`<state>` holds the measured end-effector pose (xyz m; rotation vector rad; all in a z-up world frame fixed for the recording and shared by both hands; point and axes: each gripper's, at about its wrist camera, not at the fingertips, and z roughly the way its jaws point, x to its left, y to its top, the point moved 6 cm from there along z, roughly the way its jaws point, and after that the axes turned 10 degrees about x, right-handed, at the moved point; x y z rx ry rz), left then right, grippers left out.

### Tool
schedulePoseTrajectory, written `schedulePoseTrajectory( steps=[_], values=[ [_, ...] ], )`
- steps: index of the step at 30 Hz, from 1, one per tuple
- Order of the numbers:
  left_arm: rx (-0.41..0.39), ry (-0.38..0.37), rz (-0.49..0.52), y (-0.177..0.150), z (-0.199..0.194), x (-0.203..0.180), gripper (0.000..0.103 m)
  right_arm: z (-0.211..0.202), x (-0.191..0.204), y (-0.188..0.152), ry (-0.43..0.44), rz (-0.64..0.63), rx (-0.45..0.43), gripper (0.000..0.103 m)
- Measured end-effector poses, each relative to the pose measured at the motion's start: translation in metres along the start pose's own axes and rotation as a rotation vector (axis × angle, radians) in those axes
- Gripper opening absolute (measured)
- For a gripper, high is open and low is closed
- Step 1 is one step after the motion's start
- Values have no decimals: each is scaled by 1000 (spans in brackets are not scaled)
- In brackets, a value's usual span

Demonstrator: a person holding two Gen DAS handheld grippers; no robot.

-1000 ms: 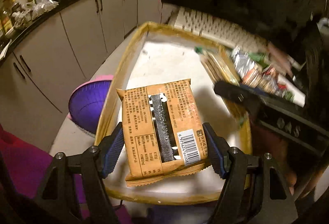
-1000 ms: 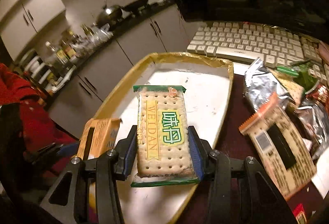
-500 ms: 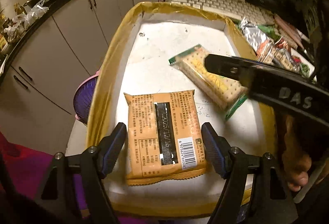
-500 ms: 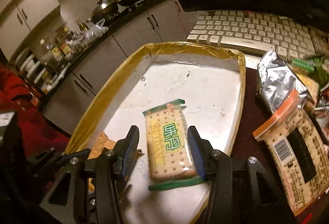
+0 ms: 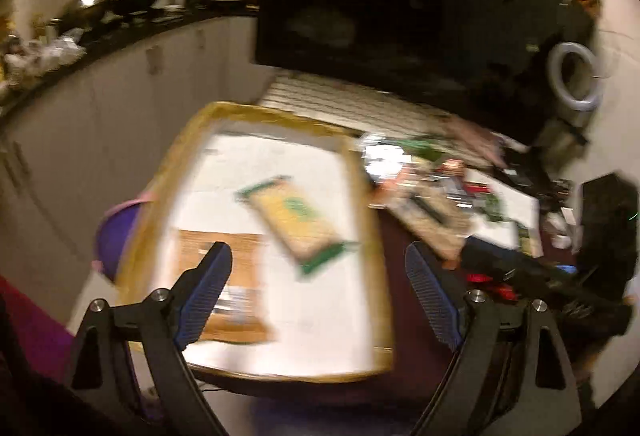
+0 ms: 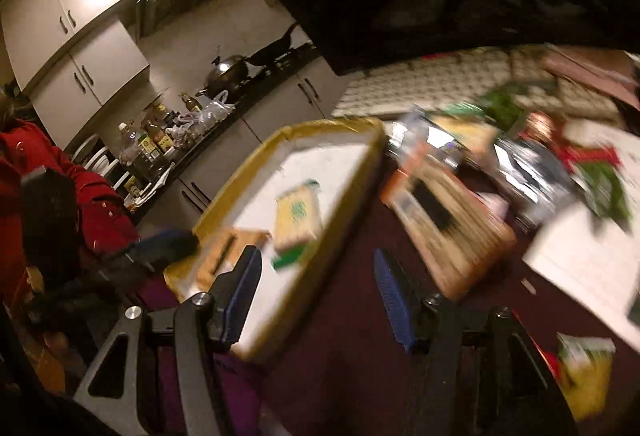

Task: Organize snacks
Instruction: 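Grasp the red candy bar with left gripper while right grasps a green-gold packet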

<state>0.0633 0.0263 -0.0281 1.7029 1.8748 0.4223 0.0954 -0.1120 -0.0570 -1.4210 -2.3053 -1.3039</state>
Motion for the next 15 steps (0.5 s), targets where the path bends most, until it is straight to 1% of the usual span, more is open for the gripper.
schedulePoseTrajectory(
  steps=[1, 3, 8, 11, 13, 15],
  values=[
    [10, -28, 13, -2, 2, -10, 89, -8, -7, -6, -22, 4, 0, 59],
    [38, -59, 37, -5, 9, -31, 89, -24, -21, -15, -64, 11, -5, 59],
    [88, -105, 54, -8, 21, -66, 89, -59, -57, -29, -175, 63, -16, 59],
    [107, -104, 78, -13, 22, -79, 89, -64, -76, -32, -205, 88, -7, 59],
    [122, -102, 87, -12, 25, -85, 89, -63, -87, -32, -198, 122, 7, 59],
    [130, -98, 84, -13, 27, -87, 89, -61, -90, -31, -198, 122, 11, 59]
  ],
)
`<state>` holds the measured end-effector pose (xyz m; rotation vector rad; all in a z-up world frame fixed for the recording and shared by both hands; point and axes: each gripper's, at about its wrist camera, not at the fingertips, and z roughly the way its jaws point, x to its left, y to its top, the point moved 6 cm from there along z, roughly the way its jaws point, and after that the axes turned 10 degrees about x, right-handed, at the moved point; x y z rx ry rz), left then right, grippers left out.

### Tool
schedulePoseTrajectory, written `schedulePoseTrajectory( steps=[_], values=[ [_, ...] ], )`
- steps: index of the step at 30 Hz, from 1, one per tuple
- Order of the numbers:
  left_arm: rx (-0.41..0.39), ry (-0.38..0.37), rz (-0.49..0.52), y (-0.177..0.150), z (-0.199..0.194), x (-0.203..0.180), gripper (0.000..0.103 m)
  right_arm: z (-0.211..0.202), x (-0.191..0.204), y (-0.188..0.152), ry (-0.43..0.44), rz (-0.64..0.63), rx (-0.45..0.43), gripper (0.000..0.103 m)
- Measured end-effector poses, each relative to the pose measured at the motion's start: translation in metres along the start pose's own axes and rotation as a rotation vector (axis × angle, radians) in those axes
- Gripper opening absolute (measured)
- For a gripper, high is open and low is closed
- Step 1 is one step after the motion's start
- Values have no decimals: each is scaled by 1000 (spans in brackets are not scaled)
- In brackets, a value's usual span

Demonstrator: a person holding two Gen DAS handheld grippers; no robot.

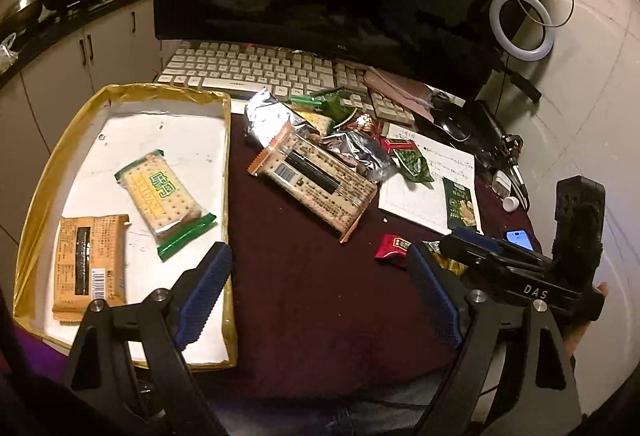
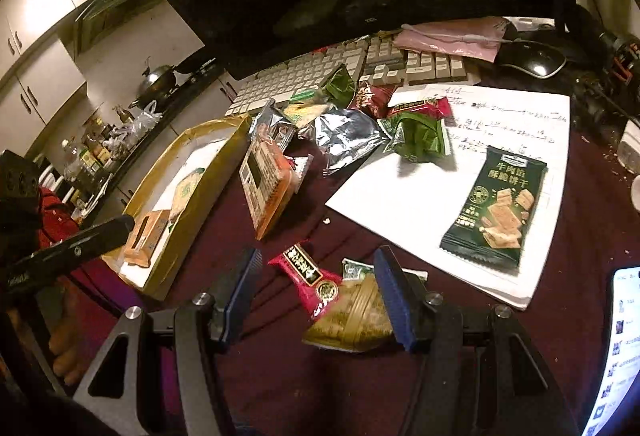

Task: Organize snacks
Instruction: 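Grasp the red candy bar with left gripper while right grasps a green-gold packet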

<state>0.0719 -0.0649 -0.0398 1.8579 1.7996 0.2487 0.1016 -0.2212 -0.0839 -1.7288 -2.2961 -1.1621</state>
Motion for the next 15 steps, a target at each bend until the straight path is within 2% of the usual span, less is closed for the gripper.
schedulePoseTrajectory(
  steps=[4, 8, 11, 12, 13, 15],
  values=[
    [16, -6, -5, -3, 4, -1, 89, -8, -13, -15, -41, 40, -1, 58],
    [38, -18, -13, -5, 13, -5, 89, -15, -25, -30, -129, 111, -5, 58],
    [55, -32, 5, -7, 18, -13, 89, -5, -22, -33, -111, 121, 23, 58],
    [58, -32, 16, -7, 20, -16, 89, 0, -21, -32, -112, 126, 28, 56],
    [62, -33, 26, -8, 21, -20, 89, 1, -20, -30, -132, 126, 20, 47],
    [71, -44, 40, -9, 23, -25, 89, 3, -20, -27, -142, 130, 20, 39]
  ],
)
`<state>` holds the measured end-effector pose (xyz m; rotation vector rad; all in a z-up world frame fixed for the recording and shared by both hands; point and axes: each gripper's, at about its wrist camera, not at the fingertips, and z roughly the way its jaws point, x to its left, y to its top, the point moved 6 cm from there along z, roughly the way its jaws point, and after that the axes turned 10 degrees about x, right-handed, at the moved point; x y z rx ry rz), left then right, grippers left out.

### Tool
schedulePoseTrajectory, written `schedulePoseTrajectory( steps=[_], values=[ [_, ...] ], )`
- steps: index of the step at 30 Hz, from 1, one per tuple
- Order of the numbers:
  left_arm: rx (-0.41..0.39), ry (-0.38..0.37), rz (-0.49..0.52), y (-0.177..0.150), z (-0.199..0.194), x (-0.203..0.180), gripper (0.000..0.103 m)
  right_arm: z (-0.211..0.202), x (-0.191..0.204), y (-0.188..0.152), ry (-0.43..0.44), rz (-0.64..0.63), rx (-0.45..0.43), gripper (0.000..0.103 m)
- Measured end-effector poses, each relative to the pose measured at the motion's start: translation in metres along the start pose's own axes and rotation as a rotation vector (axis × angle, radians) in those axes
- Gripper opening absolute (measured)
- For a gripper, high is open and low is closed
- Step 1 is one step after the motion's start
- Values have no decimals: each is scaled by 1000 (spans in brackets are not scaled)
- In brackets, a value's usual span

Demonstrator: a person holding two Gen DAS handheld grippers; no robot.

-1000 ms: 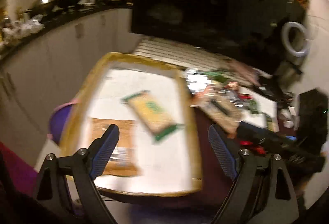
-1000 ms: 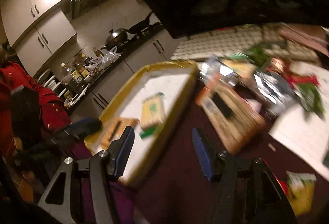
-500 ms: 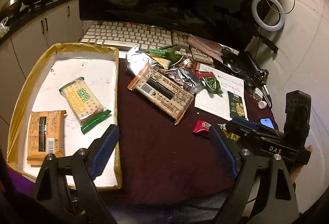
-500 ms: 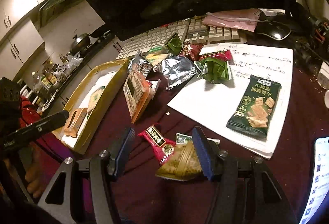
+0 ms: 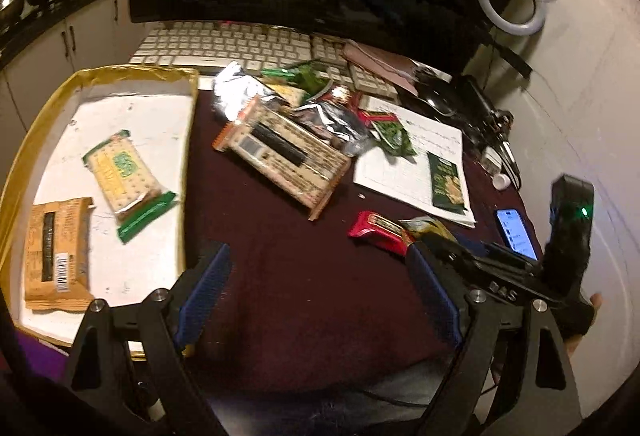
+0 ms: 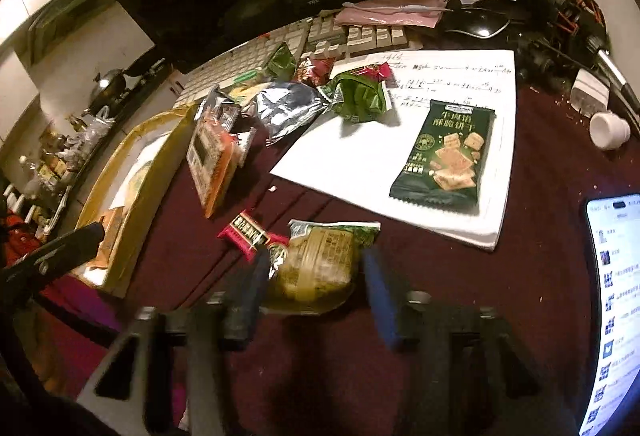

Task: Organize snacks
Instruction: 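Grasp the red candy bar with left gripper while right grasps a green-gold packet, then carry both held packets over the tray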

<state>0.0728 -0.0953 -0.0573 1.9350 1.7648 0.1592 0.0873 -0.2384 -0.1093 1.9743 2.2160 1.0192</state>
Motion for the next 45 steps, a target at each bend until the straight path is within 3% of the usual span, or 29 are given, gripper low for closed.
schedulePoseTrajectory(
  steps=[4, 6, 9, 10, 11, 15, 19, 20, 21, 22, 25, 27, 31, 35, 39, 41, 42, 45],
  values=[
    [49, -21, 22, 2, 16, -13, 89, -2, -6, 5, 8, 12, -15, 34],
    [100, -57, 21, 4, 30, -21, 89, -9, -10, 13, 55, 34, -44, 32],
    [181, -119, 23, 3, 49, -35, 88, -21, -13, 30, 53, 33, -112, 29],
    [191, -120, 19, 3, 52, -38, 86, -23, -13, 36, 53, 32, -128, 18],
    [202, -112, 0, 3, 59, -41, 83, -24, -13, 41, 50, 33, -141, 0],
    [234, -66, -42, 4, 79, -44, 69, -18, -22, 53, 55, 58, -128, 2],
    [223, -69, -68, 8, 82, -41, 68, -23, -27, 40, 93, 66, -127, 8],
    [229, -75, -81, 11, 83, -40, 68, -25, -28, 37, 112, 78, -126, 16],
    [236, -75, -89, 14, 86, -40, 68, -27, -30, 32, 132, 96, -125, 35],
    [244, -74, -93, 17, 88, -41, 68, -30, -31, 28, 142, 105, -127, 48],
    [246, -23, -89, 24, 95, -45, 68, -38, -28, 20, 120, 75, -132, 55],
    [225, 2, -97, 28, 98, -46, 67, -34, -23, 14, 85, 28, -85, 56],
    [201, 82, -49, 31, 101, -42, 35, -19, -7, 0, 31, -86, -3, 56],
    [195, 86, 6, 23, 90, -29, 34, -10, -2, -9, -13, -107, 11, 45],
    [187, 140, 72, 12, 85, -26, 48, -10, -3, -8, -31, -115, 6, 43],
    [177, 159, 100, 6, 84, -28, 48, -9, -4, -8, -23, -102, 4, 41],
    [179, 165, 109, 4, 86, -29, 47, -9, -5, -7, -31, -102, 3, 38],
    [170, 166, 145, -1, 85, -36, 22, -10, -1, -9, -59, -122, 0, 36]
  ],
)
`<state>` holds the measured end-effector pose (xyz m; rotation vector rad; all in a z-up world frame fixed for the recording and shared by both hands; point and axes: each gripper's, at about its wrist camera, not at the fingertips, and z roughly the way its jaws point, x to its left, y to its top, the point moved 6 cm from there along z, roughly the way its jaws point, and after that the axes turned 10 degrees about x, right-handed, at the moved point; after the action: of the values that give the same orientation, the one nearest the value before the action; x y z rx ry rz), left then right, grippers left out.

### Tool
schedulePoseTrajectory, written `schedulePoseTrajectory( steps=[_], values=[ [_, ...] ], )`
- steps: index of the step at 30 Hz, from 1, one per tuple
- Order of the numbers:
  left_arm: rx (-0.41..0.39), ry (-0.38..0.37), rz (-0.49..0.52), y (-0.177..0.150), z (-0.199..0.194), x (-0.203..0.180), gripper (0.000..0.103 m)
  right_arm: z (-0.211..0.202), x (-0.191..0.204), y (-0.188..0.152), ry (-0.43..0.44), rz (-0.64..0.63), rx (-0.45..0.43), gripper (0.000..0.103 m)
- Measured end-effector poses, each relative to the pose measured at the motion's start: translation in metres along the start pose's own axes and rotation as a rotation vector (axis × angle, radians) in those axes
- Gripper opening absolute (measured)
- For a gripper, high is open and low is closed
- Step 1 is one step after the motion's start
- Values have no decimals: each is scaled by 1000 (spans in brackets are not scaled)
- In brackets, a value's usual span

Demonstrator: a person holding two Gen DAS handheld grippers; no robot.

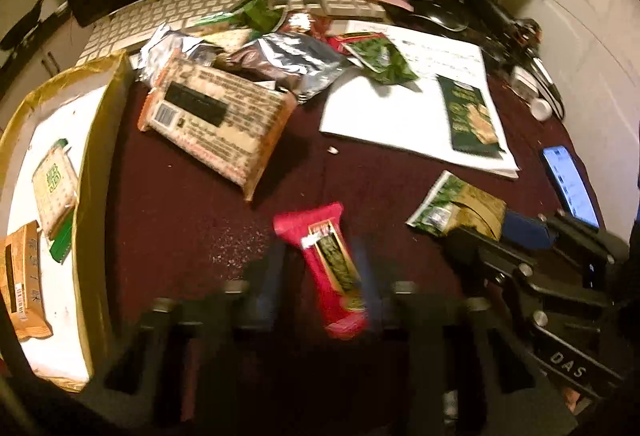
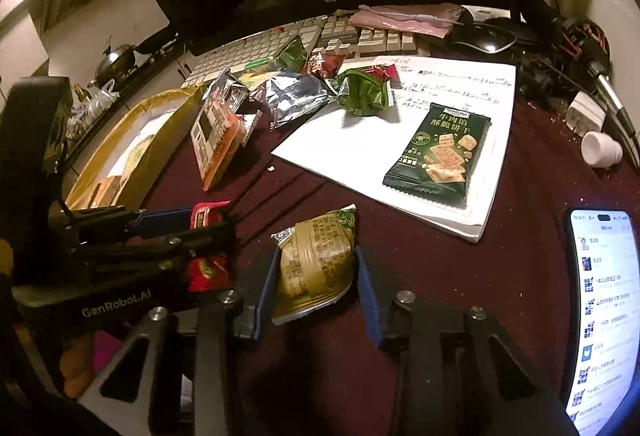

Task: Organize snacks
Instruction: 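Carry both held packets over the tray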

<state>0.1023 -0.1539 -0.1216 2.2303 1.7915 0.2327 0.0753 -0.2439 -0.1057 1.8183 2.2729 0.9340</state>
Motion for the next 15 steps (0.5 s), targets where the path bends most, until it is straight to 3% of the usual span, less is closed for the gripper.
schedulePoseTrajectory(
  steps=[2, 6, 9, 15],
  values=[
    [-10, -13, -3, -2, -2, 1, 20, -2, 2, -1, -14, -7, -6, 34],
    [-23, -134, -78, -3, -12, 16, 19, -10, 7, 0, 9, 1, -48, 33],
    [-54, -185, -131, -6, -28, 29, 19, -17, 15, 3, 33, -6, -90, 33],
    [-105, -267, -221, -21, -61, 58, 19, -20, 37, 14, 138, -8, -124, 33]
  ],
)
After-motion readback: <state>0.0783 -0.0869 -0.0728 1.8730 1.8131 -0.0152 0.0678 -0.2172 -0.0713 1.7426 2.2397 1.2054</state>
